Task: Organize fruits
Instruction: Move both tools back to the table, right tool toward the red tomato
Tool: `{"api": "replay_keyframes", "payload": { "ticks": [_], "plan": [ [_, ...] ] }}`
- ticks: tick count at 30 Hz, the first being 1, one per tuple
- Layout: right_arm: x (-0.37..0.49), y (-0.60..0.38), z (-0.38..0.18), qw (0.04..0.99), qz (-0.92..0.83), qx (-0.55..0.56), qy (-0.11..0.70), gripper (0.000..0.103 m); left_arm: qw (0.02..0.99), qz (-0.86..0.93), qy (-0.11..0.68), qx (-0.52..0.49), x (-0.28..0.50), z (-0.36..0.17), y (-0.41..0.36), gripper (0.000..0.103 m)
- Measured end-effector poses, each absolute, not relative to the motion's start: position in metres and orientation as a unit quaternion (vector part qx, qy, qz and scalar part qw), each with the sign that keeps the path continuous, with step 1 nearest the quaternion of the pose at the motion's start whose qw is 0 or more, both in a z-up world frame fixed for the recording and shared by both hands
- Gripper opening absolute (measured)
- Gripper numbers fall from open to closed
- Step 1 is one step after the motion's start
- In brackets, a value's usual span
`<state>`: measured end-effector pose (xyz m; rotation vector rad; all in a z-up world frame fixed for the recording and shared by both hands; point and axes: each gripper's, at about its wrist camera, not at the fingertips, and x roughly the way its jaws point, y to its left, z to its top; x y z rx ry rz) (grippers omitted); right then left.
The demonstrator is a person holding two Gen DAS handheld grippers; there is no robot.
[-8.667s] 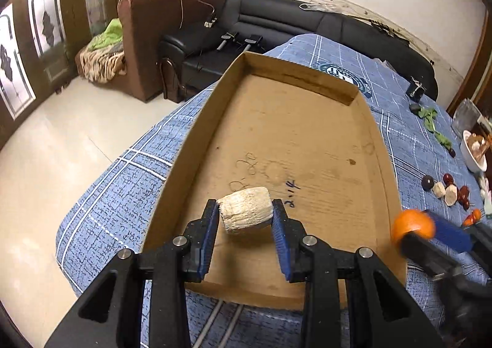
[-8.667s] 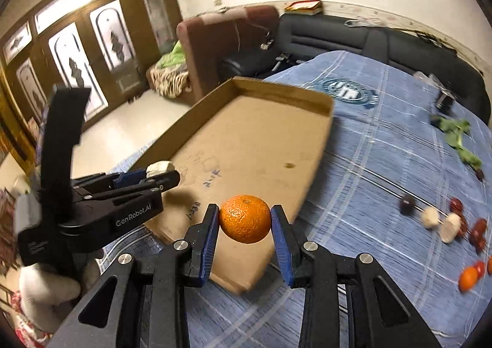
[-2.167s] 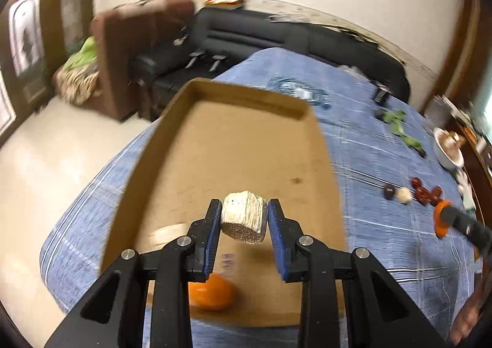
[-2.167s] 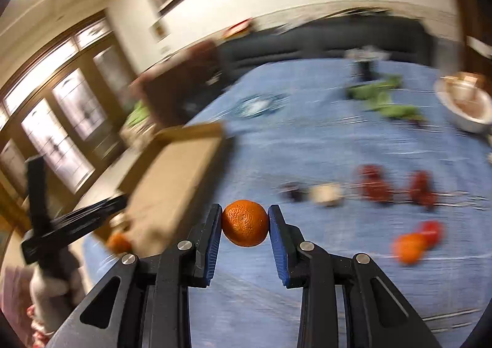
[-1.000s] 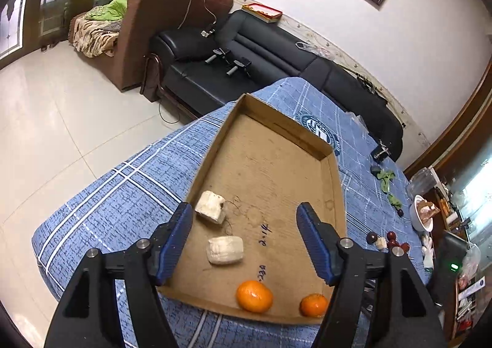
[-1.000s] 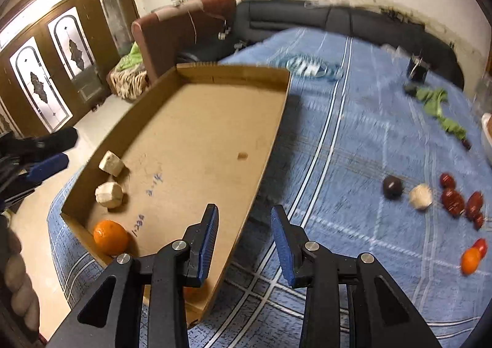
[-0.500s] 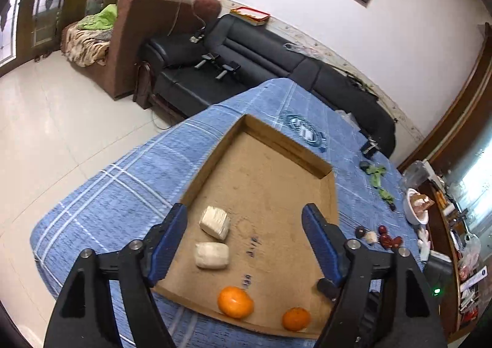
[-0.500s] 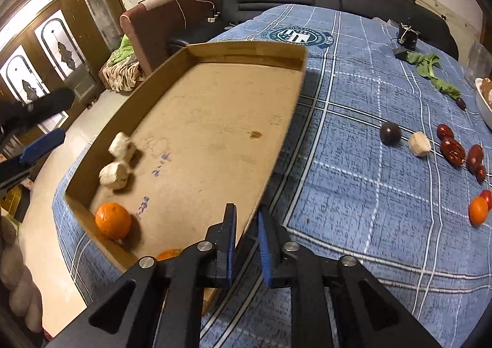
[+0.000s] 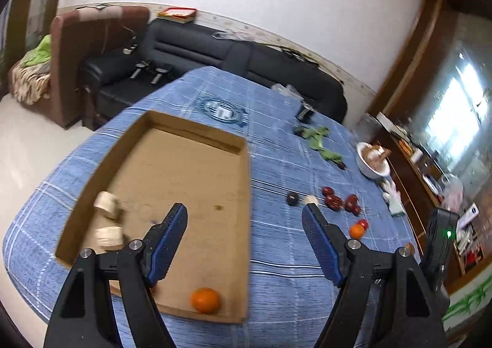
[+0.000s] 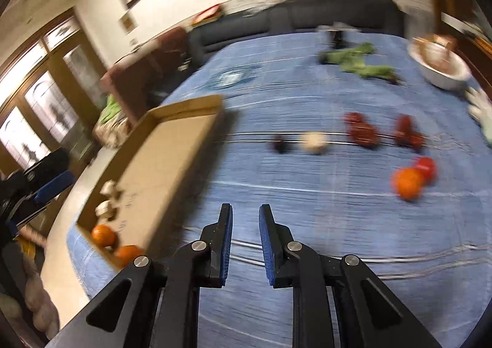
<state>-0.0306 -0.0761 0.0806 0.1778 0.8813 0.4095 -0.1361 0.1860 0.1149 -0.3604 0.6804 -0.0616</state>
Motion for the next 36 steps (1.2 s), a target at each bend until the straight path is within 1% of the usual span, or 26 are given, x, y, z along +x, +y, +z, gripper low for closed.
{"api": "replay_keyframes", "payload": {
  "ticks": [6, 10, 12, 15, 17, 25, 32, 36],
  "plan": [
    [-0.019, -0.19, 0.078, 0.898, 0.085, 0.129, 0.411, 0.021, 0.925, -0.044, 0.342, -0.158, -0.127, 0.115, 0.159, 0.076],
    [-0.009, -0.235, 0.075, 0.897, 0.049, 0.161, 0.409, 0.021, 0.919, -0.046, 0.359, -0.155, -0.113, 0.108, 0.144, 0.076],
    [-0.003, -0.244, 0.075, 0.898, 0.048, 0.167, 0.405, 0.026, 0.917, -0.05, 0.366, -0.151, -0.106, 0.105, 0.134, 0.076],
    [0.007, -0.245, 0.075, 0.899, 0.055, 0.171, 0.399, 0.034, 0.915, -0.059, 0.376, -0.135, -0.097, 0.099, 0.116, 0.076],
    [0.015, -0.24, 0.075, 0.899, 0.066, 0.17, 0.399, 0.035, 0.912, -0.063, 0.385, -0.124, -0.089, 0.094, 0.105, 0.076],
    [0.051, -0.217, 0.055, 0.886, 0.108, 0.167, 0.419, 0.035, 0.903, -0.08, 0.41, -0.102, -0.056, 0.077, 0.068, 0.076],
    [0.056, -0.22, 0.037, 0.887, 0.121, 0.171, 0.412, 0.035, 0.894, -0.11, 0.427, -0.085, -0.042, 0.054, 0.044, 0.076],
    [0.057, -0.22, 0.036, 0.886, 0.132, 0.177, 0.408, 0.035, 0.895, -0.109, 0.426, -0.068, -0.036, 0.046, 0.032, 0.076]
  ]
}}
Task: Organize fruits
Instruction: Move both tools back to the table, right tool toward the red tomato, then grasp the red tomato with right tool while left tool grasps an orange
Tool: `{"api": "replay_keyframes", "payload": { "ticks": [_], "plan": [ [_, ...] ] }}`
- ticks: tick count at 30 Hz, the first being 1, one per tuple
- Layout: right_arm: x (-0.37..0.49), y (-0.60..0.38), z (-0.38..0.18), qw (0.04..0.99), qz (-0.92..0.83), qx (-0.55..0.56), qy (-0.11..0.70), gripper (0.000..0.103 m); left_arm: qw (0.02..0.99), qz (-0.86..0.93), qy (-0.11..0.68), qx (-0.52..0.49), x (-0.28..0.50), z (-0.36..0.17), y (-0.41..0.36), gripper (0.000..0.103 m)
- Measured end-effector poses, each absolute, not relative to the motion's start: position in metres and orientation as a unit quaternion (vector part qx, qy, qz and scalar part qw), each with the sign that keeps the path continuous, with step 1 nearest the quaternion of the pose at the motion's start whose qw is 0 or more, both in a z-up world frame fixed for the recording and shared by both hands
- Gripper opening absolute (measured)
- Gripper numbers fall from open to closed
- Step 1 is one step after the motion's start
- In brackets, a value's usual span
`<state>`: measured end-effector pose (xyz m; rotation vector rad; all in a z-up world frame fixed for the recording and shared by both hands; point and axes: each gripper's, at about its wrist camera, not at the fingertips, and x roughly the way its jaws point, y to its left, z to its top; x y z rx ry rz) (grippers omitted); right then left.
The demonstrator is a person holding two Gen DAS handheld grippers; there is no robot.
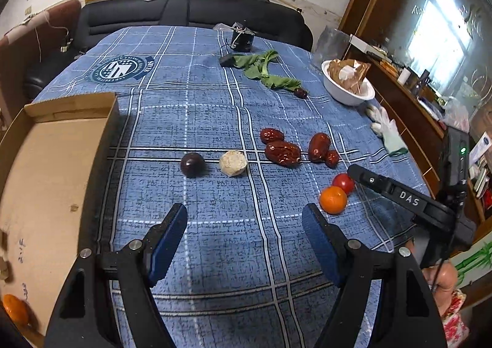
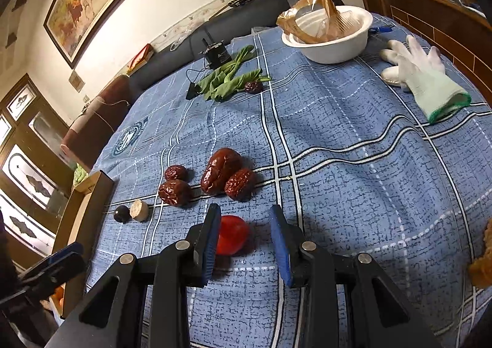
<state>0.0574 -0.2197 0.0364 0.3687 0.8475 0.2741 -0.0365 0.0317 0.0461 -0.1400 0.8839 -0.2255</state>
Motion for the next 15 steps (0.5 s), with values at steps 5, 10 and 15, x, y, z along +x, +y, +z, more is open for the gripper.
{"api": "replay_keyframes", "payload": {
  "ticks": [5, 10, 15],
  "plan": [
    [0.059, -0.211, 0.031, 0.873, 0.164, 0.188, 0.42, 0.035, 0.892, -0.103, 0.435, -0.063, -0.029, 0.036, 0.032, 0.076],
    [0.057, -0.202, 0.029, 0.869, 0.178, 0.177, 0.427, 0.036, 0.893, -0.118, 0.427, -0.072, -0.03, 0.036, 0.033, 0.076],
    [0.057, -0.205, 0.03, 0.871, 0.171, 0.183, 0.422, 0.028, 0.889, -0.14, 0.432, -0.06, -0.03, 0.033, 0.016, 0.076]
  ]
}}
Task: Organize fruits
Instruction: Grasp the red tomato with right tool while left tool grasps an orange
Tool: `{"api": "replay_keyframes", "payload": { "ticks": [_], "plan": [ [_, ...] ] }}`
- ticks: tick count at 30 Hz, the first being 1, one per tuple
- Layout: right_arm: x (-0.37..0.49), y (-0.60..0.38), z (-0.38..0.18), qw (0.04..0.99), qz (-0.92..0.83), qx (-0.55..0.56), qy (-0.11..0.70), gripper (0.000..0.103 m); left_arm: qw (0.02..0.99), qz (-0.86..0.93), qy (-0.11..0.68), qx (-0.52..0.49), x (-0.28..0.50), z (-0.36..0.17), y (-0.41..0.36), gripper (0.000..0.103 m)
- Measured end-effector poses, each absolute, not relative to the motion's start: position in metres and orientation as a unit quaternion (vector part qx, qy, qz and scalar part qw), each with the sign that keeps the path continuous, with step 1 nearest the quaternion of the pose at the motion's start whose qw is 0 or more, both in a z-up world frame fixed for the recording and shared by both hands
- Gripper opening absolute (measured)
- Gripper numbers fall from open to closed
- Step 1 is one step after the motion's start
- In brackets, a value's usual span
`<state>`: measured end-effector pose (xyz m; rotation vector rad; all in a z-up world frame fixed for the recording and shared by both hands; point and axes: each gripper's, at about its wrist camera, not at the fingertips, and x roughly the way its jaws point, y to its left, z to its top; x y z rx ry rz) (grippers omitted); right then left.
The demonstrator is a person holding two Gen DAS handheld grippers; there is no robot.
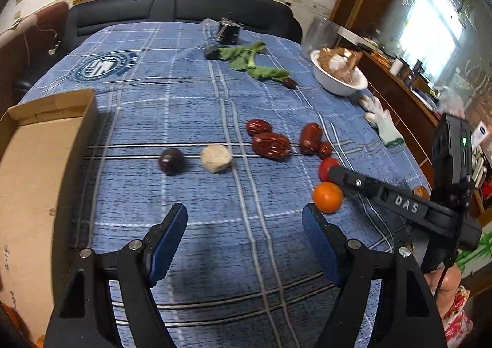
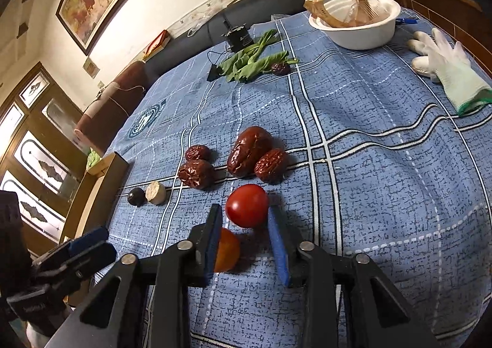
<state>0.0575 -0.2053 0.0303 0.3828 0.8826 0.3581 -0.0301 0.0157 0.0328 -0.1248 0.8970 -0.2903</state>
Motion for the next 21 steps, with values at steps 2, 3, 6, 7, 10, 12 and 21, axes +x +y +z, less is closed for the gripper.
{"api": "replay_keyframes", "payload": {
  "ticks": [2, 3, 6, 7, 10, 12, 21],
  "plan": [
    [0.056, -0.212, 0.033, 0.876, 0.158, 0.189, 0.415, 0.028, 0.885, -0.15, 0.437, -0.053, -0.029, 0.031, 0.005, 0.076],
    [0.056, -0.215, 0.034, 0.878, 0.15, 0.191, 0.411, 0.028, 0.883, -0.154, 0.441, -0.045, -0.028, 0.03, -0.002, 0.076],
    [0.056, -0.225, 0.036, 0.879, 0.14, 0.204, 0.406, 0.028, 0.88, -0.164, 0.446, -0.021, -0.026, 0.027, -0.022, 0.076],
    [0.056, -0.227, 0.036, 0.877, 0.144, 0.211, 0.407, 0.028, 0.879, -0.17, 0.446, -0.011, -0.024, 0.026, -0.031, 0.076],
    [0.059, -0.226, 0.036, 0.873, 0.156, 0.216, 0.408, 0.029, 0.874, -0.183, 0.45, 0.004, -0.015, 0.019, -0.05, 0.076],
    [0.062, -0.222, 0.035, 0.87, 0.166, 0.213, 0.413, 0.029, 0.868, -0.191, 0.457, 0.005, -0.009, 0.013, -0.057, 0.076],
    [0.063, -0.207, 0.029, 0.864, 0.185, 0.186, 0.429, 0.03, 0.864, -0.202, 0.462, 0.008, -0.002, 0.005, -0.066, 0.076]
  ]
}}
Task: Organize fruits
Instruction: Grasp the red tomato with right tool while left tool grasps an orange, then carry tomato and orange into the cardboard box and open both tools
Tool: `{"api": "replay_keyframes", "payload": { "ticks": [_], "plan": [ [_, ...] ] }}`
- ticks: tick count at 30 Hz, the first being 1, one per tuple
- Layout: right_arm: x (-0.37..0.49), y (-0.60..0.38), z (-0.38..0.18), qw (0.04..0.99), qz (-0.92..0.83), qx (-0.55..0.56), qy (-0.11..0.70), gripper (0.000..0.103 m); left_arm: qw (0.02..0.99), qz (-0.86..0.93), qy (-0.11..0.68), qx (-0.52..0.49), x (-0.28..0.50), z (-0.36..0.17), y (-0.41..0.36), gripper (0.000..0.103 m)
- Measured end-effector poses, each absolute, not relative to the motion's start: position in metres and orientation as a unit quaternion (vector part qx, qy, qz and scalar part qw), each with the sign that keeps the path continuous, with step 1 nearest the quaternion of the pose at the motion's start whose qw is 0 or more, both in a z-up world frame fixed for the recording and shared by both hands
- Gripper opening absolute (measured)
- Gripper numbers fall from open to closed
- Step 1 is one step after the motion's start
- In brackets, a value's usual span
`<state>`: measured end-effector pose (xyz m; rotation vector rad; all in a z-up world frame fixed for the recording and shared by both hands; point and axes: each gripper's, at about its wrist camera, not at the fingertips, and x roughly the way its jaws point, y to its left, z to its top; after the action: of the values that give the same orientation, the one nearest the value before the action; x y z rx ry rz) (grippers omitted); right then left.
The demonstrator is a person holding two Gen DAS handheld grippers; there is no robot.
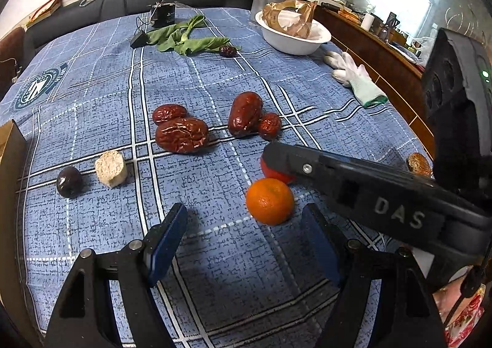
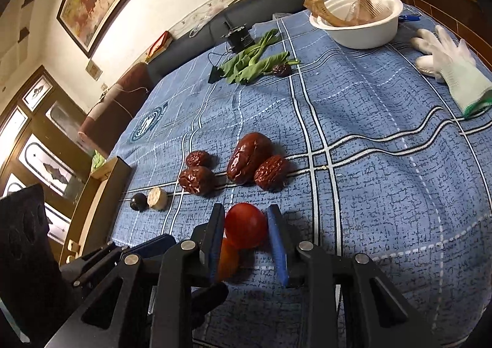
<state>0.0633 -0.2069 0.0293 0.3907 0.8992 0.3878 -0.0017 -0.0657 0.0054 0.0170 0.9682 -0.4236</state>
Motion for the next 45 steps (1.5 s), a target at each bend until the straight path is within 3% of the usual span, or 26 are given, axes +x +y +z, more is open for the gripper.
{"api": "replay_keyframes", "payload": {
  "ticks": [7, 10, 11, 21, 36, 45],
  "plan": [
    [0.064, -0.232, 0.028, 0.863, 0.155, 0.228, 0.424, 0.03, 0.86, -0.224, 0.459, 0.005, 0.006, 0.007, -0.08, 0.074],
    [0.065, -0.238, 0.026, 0.861, 0.146, 0.238, 0.424, 0.03, 0.863, -0.22, 0.455, 0.027, 0.005, 0.004, -0.09, 0.047],
    [0.065, -0.24, 0.026, 0.862, 0.144, 0.239, 0.424, 0.03, 0.864, -0.217, 0.454, 0.037, 0.004, 0.004, -0.092, 0.031],
    [0.06, -0.215, 0.033, 0.886, 0.133, 0.157, 0.415, 0.032, 0.877, -0.182, 0.442, -0.034, -0.019, 0.034, -0.032, 0.03],
    [0.056, -0.204, 0.031, 0.892, 0.111, 0.111, 0.424, 0.03, 0.914, -0.013, 0.381, -0.139, -0.089, 0.084, 0.155, 0.03],
    [0.018, -0.1, 0.098, 0.87, 0.258, 0.093, 0.41, 0.031, 0.907, 0.064, 0.387, -0.156, -0.096, 0.078, 0.24, 0.031]
  ]
}}
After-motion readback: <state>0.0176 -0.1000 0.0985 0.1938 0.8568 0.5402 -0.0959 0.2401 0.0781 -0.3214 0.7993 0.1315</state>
